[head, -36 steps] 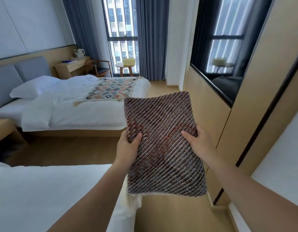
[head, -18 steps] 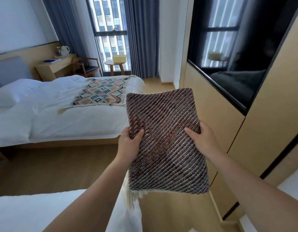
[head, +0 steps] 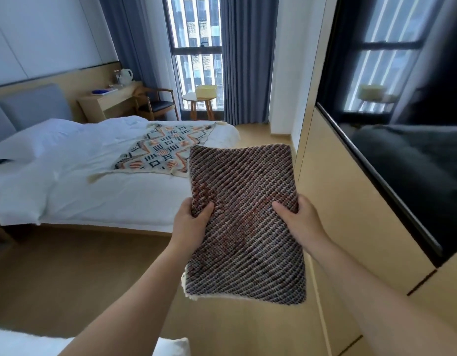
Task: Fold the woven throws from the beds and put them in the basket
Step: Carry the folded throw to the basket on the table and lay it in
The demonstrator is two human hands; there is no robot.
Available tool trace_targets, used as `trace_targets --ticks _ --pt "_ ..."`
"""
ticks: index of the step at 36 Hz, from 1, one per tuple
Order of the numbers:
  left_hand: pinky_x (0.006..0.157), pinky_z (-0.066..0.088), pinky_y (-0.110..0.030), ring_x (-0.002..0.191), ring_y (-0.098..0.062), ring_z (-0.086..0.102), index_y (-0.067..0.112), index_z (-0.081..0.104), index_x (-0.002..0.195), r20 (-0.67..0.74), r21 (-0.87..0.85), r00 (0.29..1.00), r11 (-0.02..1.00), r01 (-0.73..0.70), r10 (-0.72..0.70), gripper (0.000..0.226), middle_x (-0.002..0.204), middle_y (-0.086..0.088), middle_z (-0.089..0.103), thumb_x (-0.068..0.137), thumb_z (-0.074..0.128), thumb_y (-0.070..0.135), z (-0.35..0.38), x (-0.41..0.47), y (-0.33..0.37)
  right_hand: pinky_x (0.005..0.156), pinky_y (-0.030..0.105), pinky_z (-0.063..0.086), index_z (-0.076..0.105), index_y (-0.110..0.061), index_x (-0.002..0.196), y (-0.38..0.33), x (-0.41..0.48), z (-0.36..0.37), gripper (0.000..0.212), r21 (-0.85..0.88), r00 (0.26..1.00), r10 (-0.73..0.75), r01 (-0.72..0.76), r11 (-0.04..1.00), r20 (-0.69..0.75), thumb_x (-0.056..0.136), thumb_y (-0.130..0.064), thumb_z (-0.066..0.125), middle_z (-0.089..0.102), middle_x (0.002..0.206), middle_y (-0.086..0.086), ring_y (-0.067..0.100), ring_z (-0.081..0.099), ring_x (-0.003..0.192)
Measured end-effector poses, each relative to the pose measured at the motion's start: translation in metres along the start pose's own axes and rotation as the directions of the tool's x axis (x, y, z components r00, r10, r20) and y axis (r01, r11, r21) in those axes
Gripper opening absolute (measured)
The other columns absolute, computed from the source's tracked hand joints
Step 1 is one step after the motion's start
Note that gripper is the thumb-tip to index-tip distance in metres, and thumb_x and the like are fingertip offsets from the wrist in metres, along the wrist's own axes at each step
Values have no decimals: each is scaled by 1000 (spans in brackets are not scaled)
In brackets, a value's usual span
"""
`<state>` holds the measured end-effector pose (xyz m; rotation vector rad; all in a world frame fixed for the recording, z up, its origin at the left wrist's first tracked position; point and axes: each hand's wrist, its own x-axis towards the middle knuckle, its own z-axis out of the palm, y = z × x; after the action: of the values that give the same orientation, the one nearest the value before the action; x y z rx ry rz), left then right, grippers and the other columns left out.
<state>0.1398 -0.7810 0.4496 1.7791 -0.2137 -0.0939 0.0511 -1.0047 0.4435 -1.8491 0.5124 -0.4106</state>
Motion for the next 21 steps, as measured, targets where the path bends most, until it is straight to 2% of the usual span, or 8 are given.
trace_targets --ticks 3,6,9,14,21 --pt "91 52 -45 94 -15 64 28 56 107 -5 17 1000 1000 4 -4 21 103 7 67 89 64 36 19 28 3 91 41 54 53 -22 126 2 33 -2 73 -8 999 35 -36 999 -21 68 -57 78 65 114 -7 14 64 101" --pt "90 52 -44 93 -14 65 32 56 100 3 20 1000 1000 -2 2 15 101 8 67 89 64 35 38 59 5 91 41 52 49 -19 126 2 65 -2 79 -57 994 61 -66 996 -85 64 -54 82 62 114 -5 18 62 101" --pt "90 52 -43 93 -13 65 32 56 101 9 24 1000 1000 -12 12 16 100 9 67 88 65 35 54 91 3 90 40 52 49 -16 124 7 100 2 73 -99 988 67 -81 992 -137 66 -47 83 62 113 -2 22 61 101" --pt "90 52 -44 93 -14 66 30 59 105 17 -16 1000 1000 -4 4 20 101 7 69 87 66 34 71 161 -6 89 41 53 52 -17 117 18 170 10 59 -25 985 69 -74 997 -155 71 -35 83 63 111 0 22 62 98" --pt "88 53 -46 93 -17 68 25 59 106 74 -77 997 997 -2 8 22 101 2 70 86 67 32 88 286 -16 90 38 51 51 -19 120 14 277 32 49 -32 977 12 -19 999 -211 80 -29 77 62 111 -4 20 61 101"
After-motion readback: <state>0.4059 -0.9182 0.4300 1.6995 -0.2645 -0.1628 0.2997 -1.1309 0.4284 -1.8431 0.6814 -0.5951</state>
